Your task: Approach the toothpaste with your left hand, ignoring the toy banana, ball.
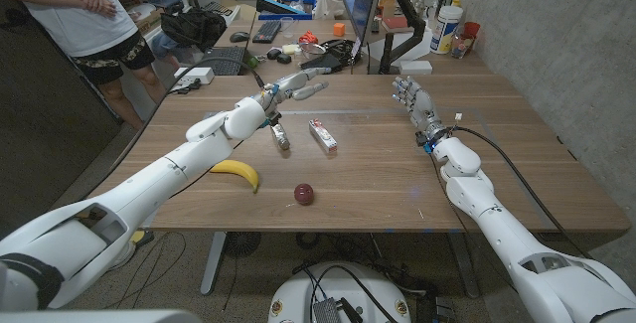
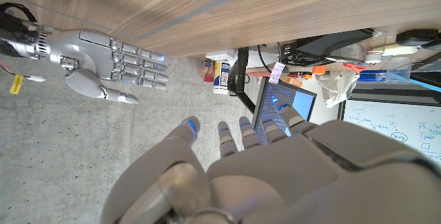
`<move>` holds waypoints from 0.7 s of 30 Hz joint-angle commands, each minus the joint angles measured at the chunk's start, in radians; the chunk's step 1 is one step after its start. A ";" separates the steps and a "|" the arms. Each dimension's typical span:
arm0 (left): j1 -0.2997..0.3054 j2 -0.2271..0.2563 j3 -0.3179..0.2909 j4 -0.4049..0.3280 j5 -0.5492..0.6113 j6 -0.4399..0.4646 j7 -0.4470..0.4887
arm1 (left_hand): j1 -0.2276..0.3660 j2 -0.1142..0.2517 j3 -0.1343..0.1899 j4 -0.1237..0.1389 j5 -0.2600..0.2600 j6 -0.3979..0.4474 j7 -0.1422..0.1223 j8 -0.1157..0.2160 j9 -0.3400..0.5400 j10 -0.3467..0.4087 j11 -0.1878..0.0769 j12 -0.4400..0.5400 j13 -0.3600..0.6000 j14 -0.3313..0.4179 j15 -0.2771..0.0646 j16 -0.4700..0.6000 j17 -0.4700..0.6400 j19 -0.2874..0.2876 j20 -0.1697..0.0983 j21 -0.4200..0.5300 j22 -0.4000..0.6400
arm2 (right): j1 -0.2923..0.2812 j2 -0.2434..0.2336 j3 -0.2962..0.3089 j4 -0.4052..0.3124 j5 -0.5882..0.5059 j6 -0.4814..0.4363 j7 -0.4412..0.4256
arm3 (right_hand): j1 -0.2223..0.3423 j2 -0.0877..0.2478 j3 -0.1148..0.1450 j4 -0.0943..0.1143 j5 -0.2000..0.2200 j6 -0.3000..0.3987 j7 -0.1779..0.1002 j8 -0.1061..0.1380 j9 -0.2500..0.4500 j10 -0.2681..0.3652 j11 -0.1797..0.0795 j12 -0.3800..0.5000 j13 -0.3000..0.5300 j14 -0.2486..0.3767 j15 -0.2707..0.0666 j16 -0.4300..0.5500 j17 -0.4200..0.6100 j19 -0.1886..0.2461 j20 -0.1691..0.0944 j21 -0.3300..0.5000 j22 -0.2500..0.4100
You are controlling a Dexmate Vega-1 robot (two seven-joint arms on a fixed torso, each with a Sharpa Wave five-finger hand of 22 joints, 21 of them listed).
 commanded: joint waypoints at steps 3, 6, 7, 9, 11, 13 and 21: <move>-0.002 0.004 0.007 0.002 0.012 0.006 -0.011 | 0.015 0.000 0.000 -0.008 0.002 0.007 -0.003 0.008 0.002 0.008 -0.005 0.007 0.005 0.005 -0.072 0.002 0.003 -0.001 0.004 -0.002 0.003 | -0.001 0.001 -0.003 -0.003 -0.005 -0.001 -0.005 | -0.005 0.045 0.008 0.000 0.004 0.008 0.002 0.006 0.004 0.005 -0.001 0.000 0.005 0.009 0.003 0.002 0.002 0.005 -0.051 -0.003 0.003; -0.002 0.006 0.008 0.000 0.015 0.008 -0.013 | 0.015 0.001 0.000 -0.008 0.002 0.010 -0.003 0.009 0.003 0.010 -0.006 0.008 0.005 0.005 -0.072 0.002 0.003 -0.001 0.004 -0.003 0.003 | 0.000 0.001 -0.004 -0.002 -0.005 0.000 -0.005 | -0.004 0.045 0.008 0.000 0.004 0.009 0.002 0.007 0.004 0.006 0.000 0.000 0.005 0.010 0.003 0.002 0.002 0.006 -0.051 -0.003 0.003; -0.002 0.005 0.008 0.000 0.015 0.008 -0.013 | 0.016 0.001 0.000 -0.008 0.002 0.011 -0.003 0.009 0.003 0.010 -0.006 0.008 0.005 0.005 -0.072 0.002 0.003 -0.001 0.003 -0.003 0.003 | 0.000 0.001 -0.004 -0.002 -0.005 0.000 -0.005 | -0.004 0.045 0.008 0.000 0.004 0.009 0.002 0.007 0.004 0.006 0.001 0.000 0.005 0.010 0.003 0.002 0.002 0.006 -0.051 -0.003 0.003; -0.001 0.006 0.009 -0.001 0.017 0.009 -0.014 | 0.016 0.001 0.000 -0.008 0.002 0.013 -0.003 0.010 0.003 0.012 -0.005 0.008 0.005 0.005 -0.072 0.002 0.003 -0.002 0.002 -0.003 0.003 | 0.000 0.001 -0.004 -0.001 -0.005 0.001 -0.005 | -0.004 0.045 0.008 0.000 0.004 0.008 0.002 0.006 0.004 0.006 0.000 0.000 0.005 0.009 0.003 0.002 0.002 0.006 -0.051 -0.004 0.003; -0.001 0.006 0.010 -0.002 0.019 0.011 -0.017 | 0.017 0.001 0.000 -0.008 0.002 0.015 -0.003 0.010 0.003 0.013 -0.004 0.009 0.005 0.005 -0.072 0.002 0.003 -0.002 0.002 -0.004 0.003 | -0.001 0.001 -0.003 -0.002 -0.005 0.001 -0.006 | -0.004 0.045 0.008 0.000 0.004 0.008 0.001 0.006 0.004 0.006 0.000 0.000 0.005 0.009 0.003 0.002 0.002 0.006 -0.051 -0.004 0.003; -0.001 0.006 0.011 -0.002 0.020 0.012 -0.018 | 0.017 0.001 0.000 -0.008 0.002 0.017 -0.003 0.011 0.003 0.015 -0.004 0.009 0.005 0.006 -0.074 0.002 0.003 -0.002 0.002 -0.004 0.003 | -0.002 0.001 -0.003 -0.003 -0.004 0.001 -0.006 | -0.004 0.045 0.008 0.000 0.004 0.008 0.002 0.006 0.004 0.006 0.000 0.000 0.005 0.009 0.003 0.002 0.002 0.006 -0.050 -0.004 0.003; 0.001 0.008 0.012 -0.005 0.022 0.017 -0.024 | 0.019 0.001 -0.002 -0.008 0.002 0.025 -0.003 0.013 0.003 0.020 -0.006 0.010 0.006 0.007 -0.076 0.003 0.004 -0.001 0.002 -0.006 0.004 | -0.003 -0.001 -0.003 -0.006 -0.004 0.002 -0.006 | -0.005 0.045 0.008 0.000 0.004 0.009 0.002 0.007 0.004 0.007 0.000 0.001 0.005 0.011 0.005 0.003 0.002 0.007 -0.051 -0.006 0.003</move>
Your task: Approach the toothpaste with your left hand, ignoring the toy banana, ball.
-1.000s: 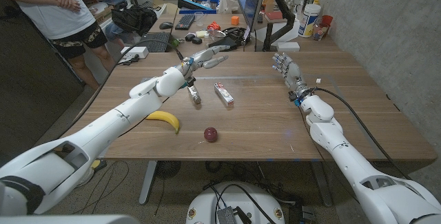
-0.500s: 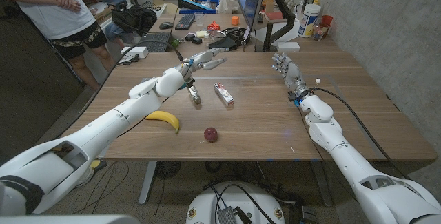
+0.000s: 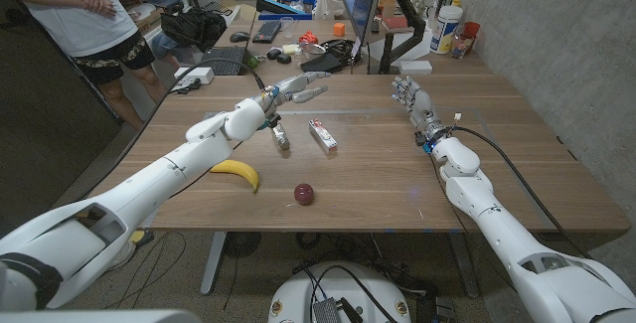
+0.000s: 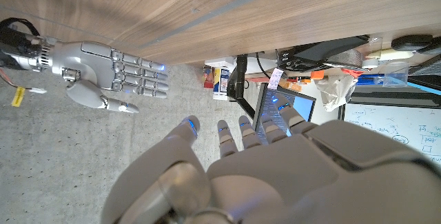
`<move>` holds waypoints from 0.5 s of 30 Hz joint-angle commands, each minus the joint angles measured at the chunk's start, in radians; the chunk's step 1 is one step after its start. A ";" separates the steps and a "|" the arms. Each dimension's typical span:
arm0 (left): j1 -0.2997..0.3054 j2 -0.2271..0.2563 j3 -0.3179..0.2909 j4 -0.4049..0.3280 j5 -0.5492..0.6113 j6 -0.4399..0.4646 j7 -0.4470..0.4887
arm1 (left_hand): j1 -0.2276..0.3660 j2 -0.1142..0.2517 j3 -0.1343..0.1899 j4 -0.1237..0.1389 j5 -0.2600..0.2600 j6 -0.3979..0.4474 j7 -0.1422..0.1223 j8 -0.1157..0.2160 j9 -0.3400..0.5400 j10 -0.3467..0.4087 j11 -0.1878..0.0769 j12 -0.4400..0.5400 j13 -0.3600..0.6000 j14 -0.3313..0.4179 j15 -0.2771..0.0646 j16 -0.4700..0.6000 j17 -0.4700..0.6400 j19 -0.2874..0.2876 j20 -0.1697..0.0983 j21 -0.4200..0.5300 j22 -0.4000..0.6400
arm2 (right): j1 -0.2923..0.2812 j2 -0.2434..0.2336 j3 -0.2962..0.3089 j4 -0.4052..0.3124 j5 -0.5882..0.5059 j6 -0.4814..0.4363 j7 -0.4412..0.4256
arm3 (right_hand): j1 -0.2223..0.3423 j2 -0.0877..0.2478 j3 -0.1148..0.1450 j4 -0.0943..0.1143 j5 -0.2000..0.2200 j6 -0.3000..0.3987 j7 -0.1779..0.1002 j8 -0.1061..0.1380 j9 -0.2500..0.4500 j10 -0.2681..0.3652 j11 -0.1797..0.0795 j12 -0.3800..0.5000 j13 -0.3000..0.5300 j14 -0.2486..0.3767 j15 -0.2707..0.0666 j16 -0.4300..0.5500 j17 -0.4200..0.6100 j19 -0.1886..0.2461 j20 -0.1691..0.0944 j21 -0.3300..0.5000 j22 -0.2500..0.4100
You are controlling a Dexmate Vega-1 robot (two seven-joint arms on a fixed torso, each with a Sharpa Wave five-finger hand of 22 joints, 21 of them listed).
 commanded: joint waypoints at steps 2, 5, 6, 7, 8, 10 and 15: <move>0.002 0.004 0.004 -0.007 0.006 0.008 -0.011 | 0.012 0.001 0.001 -0.005 0.002 0.012 -0.003 0.009 0.003 0.011 -0.006 0.010 0.006 0.004 -0.072 0.003 0.002 0.000 0.002 -0.006 0.004 | -0.003 -0.002 0.000 -0.004 -0.001 0.002 -0.001 | -0.005 0.045 0.009 0.000 0.004 0.009 0.001 0.006 0.004 0.007 0.001 0.001 0.005 0.006 -0.001 0.003 0.002 0.006 -0.050 -0.003 0.003; 0.002 0.004 0.005 -0.008 0.008 0.010 -0.014 | 0.012 0.000 0.000 -0.006 0.002 0.013 -0.003 0.009 0.003 0.012 -0.007 0.010 0.006 0.004 -0.072 0.003 0.002 0.000 0.003 -0.006 0.004 | -0.003 -0.003 -0.001 -0.005 -0.001 0.001 -0.002 | -0.005 0.045 0.009 0.000 0.004 0.008 0.000 0.006 0.004 0.007 0.001 0.000 0.005 0.006 -0.001 0.002 0.002 0.007 -0.051 -0.003 0.003; 0.002 0.005 0.005 -0.010 0.008 0.012 -0.016 | 0.012 0.000 0.000 -0.006 0.002 0.013 -0.003 0.009 0.003 0.012 -0.006 0.010 0.006 0.004 -0.072 0.003 0.002 0.000 0.004 -0.006 0.004 | -0.002 -0.003 0.000 -0.004 0.000 0.001 -0.001 | -0.005 0.045 0.009 0.000 0.004 0.008 0.001 0.006 0.004 0.007 0.001 0.001 0.005 0.006 -0.001 0.002 0.002 0.007 -0.050 -0.003 0.003; 0.002 0.006 0.006 -0.011 0.009 0.014 -0.019 | 0.012 -0.001 0.000 -0.006 0.002 0.014 -0.003 0.010 0.003 0.012 -0.004 0.010 0.006 0.004 -0.071 0.003 0.002 0.001 0.004 -0.006 0.004 | -0.002 -0.003 -0.001 -0.003 0.000 0.002 0.000 | -0.005 0.045 0.009 0.000 0.004 0.009 0.001 0.006 0.004 0.007 0.000 0.000 0.005 0.006 -0.002 0.002 0.002 0.007 -0.051 -0.004 0.003; 0.002 0.007 0.007 -0.013 0.010 0.016 -0.022 | 0.013 -0.001 0.000 -0.006 0.002 0.014 -0.003 0.010 0.003 0.012 -0.004 0.010 0.006 0.004 -0.071 0.003 0.002 0.001 0.005 -0.006 0.004 | -0.002 -0.003 -0.001 -0.003 -0.001 0.001 -0.001 | -0.005 0.044 0.009 0.000 0.004 0.009 0.001 0.007 0.004 0.007 -0.001 0.000 0.005 0.006 -0.001 0.002 0.002 0.007 -0.050 -0.004 0.003; 0.001 0.008 0.009 -0.015 0.012 0.019 -0.027 | 0.013 -0.001 -0.001 -0.006 0.002 0.016 -0.003 0.010 0.003 0.013 -0.005 0.010 0.006 0.005 -0.071 0.003 0.002 0.002 0.005 -0.006 0.004 | -0.002 -0.002 -0.001 -0.002 0.000 0.002 0.000 | -0.005 0.044 0.009 0.000 0.004 0.009 0.001 0.007 0.004 0.006 -0.002 0.000 0.005 0.006 -0.002 0.002 0.002 0.007 -0.051 -0.004 0.003; 0.000 0.009 0.011 -0.017 0.015 0.025 -0.036 | 0.014 -0.004 -0.003 -0.007 0.002 0.022 -0.003 0.011 0.004 0.025 -0.006 0.014 0.006 0.006 -0.071 0.003 0.002 0.004 0.007 -0.006 0.004 | -0.001 -0.002 -0.001 0.003 0.000 0.004 0.001 | -0.005 0.045 0.009 0.000 0.004 0.009 0.001 0.007 0.004 0.006 0.000 0.000 0.005 0.006 -0.001 0.002 0.002 0.007 -0.050 -0.005 0.003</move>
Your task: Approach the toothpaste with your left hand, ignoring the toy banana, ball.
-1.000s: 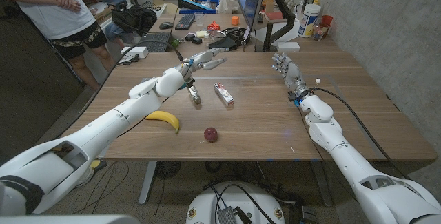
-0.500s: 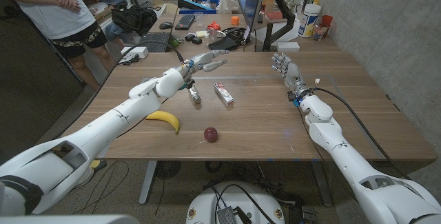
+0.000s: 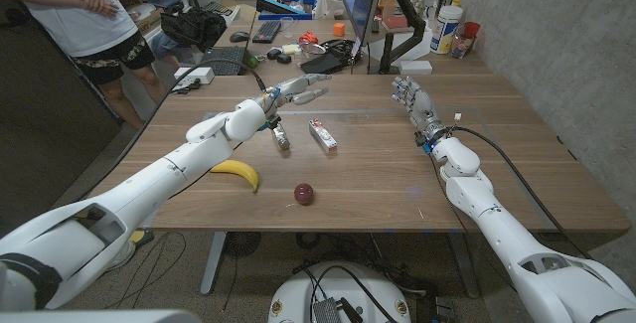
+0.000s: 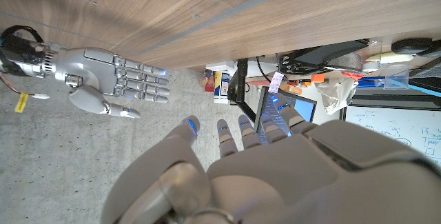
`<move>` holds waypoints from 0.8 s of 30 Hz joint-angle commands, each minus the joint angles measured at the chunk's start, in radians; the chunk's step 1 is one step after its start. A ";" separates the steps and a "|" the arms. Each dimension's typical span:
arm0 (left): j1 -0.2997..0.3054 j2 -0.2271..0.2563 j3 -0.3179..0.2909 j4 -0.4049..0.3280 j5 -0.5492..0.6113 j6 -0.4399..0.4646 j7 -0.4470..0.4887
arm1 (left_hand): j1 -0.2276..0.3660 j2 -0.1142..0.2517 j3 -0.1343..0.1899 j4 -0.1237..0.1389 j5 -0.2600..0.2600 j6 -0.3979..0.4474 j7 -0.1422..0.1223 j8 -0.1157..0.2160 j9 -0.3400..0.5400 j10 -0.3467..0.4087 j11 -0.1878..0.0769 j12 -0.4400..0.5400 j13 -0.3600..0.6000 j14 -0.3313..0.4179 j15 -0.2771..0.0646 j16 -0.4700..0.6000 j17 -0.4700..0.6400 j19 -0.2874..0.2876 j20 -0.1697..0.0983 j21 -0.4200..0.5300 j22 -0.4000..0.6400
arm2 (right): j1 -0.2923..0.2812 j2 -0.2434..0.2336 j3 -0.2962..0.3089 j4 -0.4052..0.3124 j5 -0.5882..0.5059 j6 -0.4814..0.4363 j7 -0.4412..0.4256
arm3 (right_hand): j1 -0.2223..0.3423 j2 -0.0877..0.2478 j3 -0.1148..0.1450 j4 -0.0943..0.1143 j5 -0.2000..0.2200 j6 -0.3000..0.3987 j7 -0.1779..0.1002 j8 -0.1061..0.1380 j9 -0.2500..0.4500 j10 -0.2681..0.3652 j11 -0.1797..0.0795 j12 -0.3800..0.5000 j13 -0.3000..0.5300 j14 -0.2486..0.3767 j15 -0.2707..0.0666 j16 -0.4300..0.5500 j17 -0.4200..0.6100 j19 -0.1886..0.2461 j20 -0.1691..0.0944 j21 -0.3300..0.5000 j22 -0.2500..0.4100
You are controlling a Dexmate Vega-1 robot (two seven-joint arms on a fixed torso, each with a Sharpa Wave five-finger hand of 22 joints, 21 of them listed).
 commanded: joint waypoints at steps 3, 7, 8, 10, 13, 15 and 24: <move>-0.001 0.005 0.008 -0.009 0.011 0.016 -0.024 | 0.015 -0.005 -0.001 -0.004 0.002 0.014 -0.003 0.008 0.004 0.012 -0.003 0.007 0.006 0.004 -0.077 0.004 0.002 0.005 0.008 -0.007 0.004 | 0.001 0.000 -0.001 0.008 0.000 0.004 0.002 | -0.005 0.045 0.009 0.000 0.004 0.009 0.001 0.006 0.004 0.007 0.001 0.000 0.005 0.006 -0.001 0.002 0.002 0.007 -0.051 -0.003 0.003; -0.002 0.007 0.011 -0.011 0.014 0.022 -0.033 | 0.016 -0.007 -0.002 -0.005 0.002 0.018 -0.003 0.009 0.004 0.015 -0.005 0.007 0.006 0.005 -0.078 0.004 0.002 0.008 0.008 -0.007 0.004 | 0.001 0.001 -0.001 0.011 0.001 0.006 0.004 | -0.005 0.045 0.010 0.000 0.004 0.008 0.001 0.006 0.004 0.007 -0.002 0.000 0.005 0.006 0.000 0.002 0.002 0.008 -0.051 -0.004 0.003; -0.002 0.007 0.012 -0.010 0.015 0.022 -0.034 | 0.016 -0.007 -0.003 -0.005 0.002 0.018 -0.003 0.009 0.004 0.015 -0.005 0.007 0.006 0.005 -0.078 0.004 0.002 0.008 0.009 -0.007 0.004 | 0.002 0.001 -0.001 0.011 0.002 0.006 0.004 | -0.005 0.044 0.009 0.000 0.004 0.009 0.002 0.006 0.004 0.008 0.000 0.001 0.005 0.006 -0.001 0.002 0.002 0.008 -0.051 -0.004 0.003; -0.002 0.008 0.012 -0.011 0.015 0.024 -0.037 | 0.016 -0.008 -0.003 -0.005 0.002 0.019 -0.003 0.009 0.004 0.015 -0.005 0.007 0.007 0.006 -0.078 0.004 0.002 0.009 0.010 -0.007 0.004 | 0.003 0.002 -0.002 0.012 0.001 0.007 0.004 | -0.005 0.044 0.010 -0.001 0.004 0.009 0.001 0.006 0.004 0.007 -0.001 0.000 0.005 0.007 -0.001 0.002 0.002 0.008 -0.050 -0.004 0.003; -0.004 0.010 0.014 -0.012 0.017 0.025 -0.043 | 0.017 -0.010 -0.004 -0.006 0.002 0.022 -0.003 0.010 0.004 0.018 -0.006 0.007 0.007 0.006 -0.080 0.004 0.002 0.010 0.011 -0.007 0.004 | 0.005 0.003 -0.003 0.015 0.000 0.009 0.005 | -0.005 0.044 0.009 0.000 0.004 0.009 0.002 0.006 0.004 0.007 -0.001 0.000 0.005 0.007 -0.001 0.002 0.002 0.008 -0.050 -0.005 0.003; -0.005 0.010 0.014 -0.012 0.017 0.025 -0.045 | 0.018 -0.014 -0.006 -0.008 0.002 0.024 -0.003 0.010 0.004 0.021 -0.007 0.008 0.007 0.008 -0.081 0.004 0.002 0.011 0.011 -0.007 0.004 | 0.005 0.003 -0.003 0.016 0.001 0.008 0.006 | -0.006 0.044 0.009 0.000 0.004 0.008 0.001 0.006 0.004 0.007 -0.002 0.000 0.005 0.007 -0.001 0.002 0.002 0.008 -0.051 -0.005 0.003; -0.006 0.012 0.017 -0.011 0.023 0.030 -0.052 | 0.021 -0.022 -0.012 -0.011 0.003 0.039 -0.003 0.014 0.004 0.038 -0.010 0.012 0.007 0.019 -0.084 0.007 0.001 0.015 0.017 -0.009 0.003 | 0.009 0.005 -0.005 0.021 -0.002 0.012 0.005 | -0.005 0.044 0.010 0.000 0.004 0.008 0.001 0.006 0.004 0.008 -0.001 0.000 0.005 0.008 -0.002 0.002 0.002 0.009 -0.050 -0.008 0.003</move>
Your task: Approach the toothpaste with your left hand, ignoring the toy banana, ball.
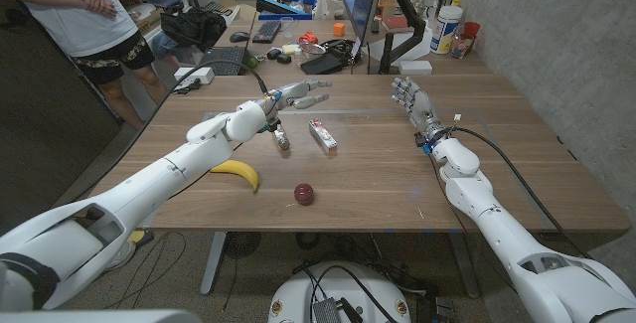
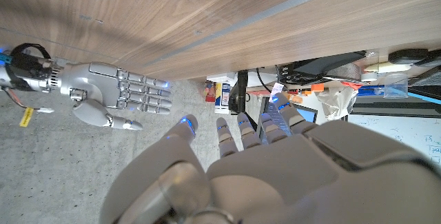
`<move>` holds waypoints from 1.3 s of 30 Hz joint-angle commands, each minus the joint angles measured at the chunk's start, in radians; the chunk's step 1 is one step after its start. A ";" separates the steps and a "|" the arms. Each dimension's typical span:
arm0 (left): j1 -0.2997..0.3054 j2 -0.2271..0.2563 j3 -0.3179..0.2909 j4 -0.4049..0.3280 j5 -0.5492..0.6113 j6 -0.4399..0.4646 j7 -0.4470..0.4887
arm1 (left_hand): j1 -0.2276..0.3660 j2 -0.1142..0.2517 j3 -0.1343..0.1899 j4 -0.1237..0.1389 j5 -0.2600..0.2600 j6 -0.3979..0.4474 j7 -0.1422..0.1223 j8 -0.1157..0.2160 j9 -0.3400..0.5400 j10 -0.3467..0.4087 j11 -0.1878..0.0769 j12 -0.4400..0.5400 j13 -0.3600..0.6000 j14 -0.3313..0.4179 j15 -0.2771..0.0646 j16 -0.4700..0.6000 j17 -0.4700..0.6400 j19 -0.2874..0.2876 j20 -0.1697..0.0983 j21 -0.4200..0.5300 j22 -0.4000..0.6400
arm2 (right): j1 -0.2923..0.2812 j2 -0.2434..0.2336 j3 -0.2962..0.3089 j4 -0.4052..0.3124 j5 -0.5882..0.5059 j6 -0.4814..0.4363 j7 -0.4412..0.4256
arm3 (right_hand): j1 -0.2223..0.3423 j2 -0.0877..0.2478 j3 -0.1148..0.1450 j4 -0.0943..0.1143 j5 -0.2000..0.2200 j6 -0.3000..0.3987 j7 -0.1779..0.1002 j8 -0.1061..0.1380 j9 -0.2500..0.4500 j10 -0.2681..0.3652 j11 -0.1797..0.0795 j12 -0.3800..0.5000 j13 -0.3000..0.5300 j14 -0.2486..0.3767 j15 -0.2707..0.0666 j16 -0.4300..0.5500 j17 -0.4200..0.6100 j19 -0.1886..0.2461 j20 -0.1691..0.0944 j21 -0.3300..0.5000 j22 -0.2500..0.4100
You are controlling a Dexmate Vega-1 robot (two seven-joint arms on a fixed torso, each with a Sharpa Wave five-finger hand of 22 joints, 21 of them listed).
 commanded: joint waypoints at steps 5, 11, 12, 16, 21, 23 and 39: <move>-0.005 0.005 0.009 -0.003 0.012 0.014 -0.025 | 0.011 -0.010 -0.005 -0.004 0.005 0.022 -0.005 0.011 0.004 0.034 0.000 0.013 0.002 0.014 -0.085 0.008 0.002 0.007 0.009 -0.003 0.004 | 0.006 0.004 -0.003 0.010 -0.002 0.006 0.000 | -0.006 0.043 0.010 0.000 0.004 0.008 -0.001 0.006 0.004 0.006 -0.001 0.000 0.005 0.009 -0.002 0.002 0.002 0.004 -0.056 -0.005 0.003; -0.005 0.008 0.010 -0.006 0.013 0.020 -0.032 | 0.014 -0.008 -0.005 -0.005 0.006 0.027 -0.005 0.012 0.004 0.033 0.000 0.011 0.002 0.014 -0.086 0.007 0.001 0.007 0.010 -0.004 0.004 | 0.007 0.004 -0.004 0.012 -0.004 0.007 0.000 | -0.006 0.043 0.010 0.000 0.004 0.008 0.000 0.006 0.004 0.006 -0.001 0.000 0.005 0.010 -0.002 0.002 0.002 0.004 -0.056 -0.007 0.003; -0.005 0.008 0.010 -0.006 0.014 0.021 -0.034 | 0.015 -0.008 -0.005 -0.005 0.006 0.028 -0.005 0.012 0.004 0.032 -0.002 0.010 0.002 0.015 -0.086 0.007 0.001 0.008 0.009 -0.004 0.004 | 0.008 0.004 -0.004 0.013 -0.003 0.007 0.000 | -0.006 0.043 0.010 0.000 0.004 0.008 0.000 0.006 0.004 0.007 -0.002 0.000 0.005 0.009 -0.001 0.002 0.002 0.004 -0.056 -0.007 0.003; -0.005 0.010 0.012 -0.006 0.016 0.024 -0.038 | 0.017 -0.006 -0.004 -0.006 0.007 0.029 -0.005 0.012 0.004 0.031 -0.001 0.009 0.002 0.015 -0.086 0.006 0.001 0.007 0.011 -0.005 0.004 | 0.008 0.005 -0.004 0.014 -0.004 0.008 0.000 | -0.006 0.042 0.010 0.000 0.004 0.007 0.000 0.006 0.004 0.007 -0.001 0.000 0.005 0.010 -0.002 0.002 0.002 0.005 -0.056 -0.008 0.003; -0.004 0.012 0.012 -0.009 0.016 0.028 -0.045 | 0.020 -0.004 -0.003 -0.007 0.008 0.031 -0.005 0.011 0.004 0.030 -0.003 0.008 0.003 0.015 -0.087 0.006 0.001 0.009 0.011 -0.006 0.004 | 0.007 0.005 -0.005 0.013 -0.006 0.009 -0.002 | -0.006 0.043 0.010 0.000 0.005 0.007 0.000 0.006 0.004 0.006 -0.003 0.000 0.005 0.010 -0.001 0.002 0.002 0.005 -0.056 -0.009 0.003; -0.003 0.013 0.012 -0.008 0.015 0.026 -0.044 | 0.021 -0.004 -0.003 -0.007 0.008 0.031 -0.006 0.011 0.004 0.030 -0.003 0.007 0.003 0.015 -0.088 0.006 0.001 0.009 0.012 -0.006 0.004 | 0.006 0.005 -0.005 0.011 -0.006 0.009 -0.003 | -0.006 0.042 0.010 0.000 0.005 0.007 0.000 0.006 0.004 0.005 -0.003 -0.001 0.005 0.010 -0.002 0.002 0.002 0.005 -0.057 -0.009 0.003; -0.008 0.015 0.023 -0.010 0.031 0.038 -0.063 | 0.032 0.003 0.000 -0.012 0.010 0.032 -0.006 0.008 0.004 0.043 -0.002 0.009 0.003 0.021 -0.089 0.006 0.001 0.016 0.016 -0.007 0.004 | 0.005 0.005 -0.006 0.012 -0.006 0.010 -0.004 | -0.007 0.042 0.011 0.000 0.005 0.007 0.000 0.006 0.004 0.006 -0.001 -0.001 0.005 0.012 -0.002 0.002 0.002 0.005 -0.058 -0.012 0.003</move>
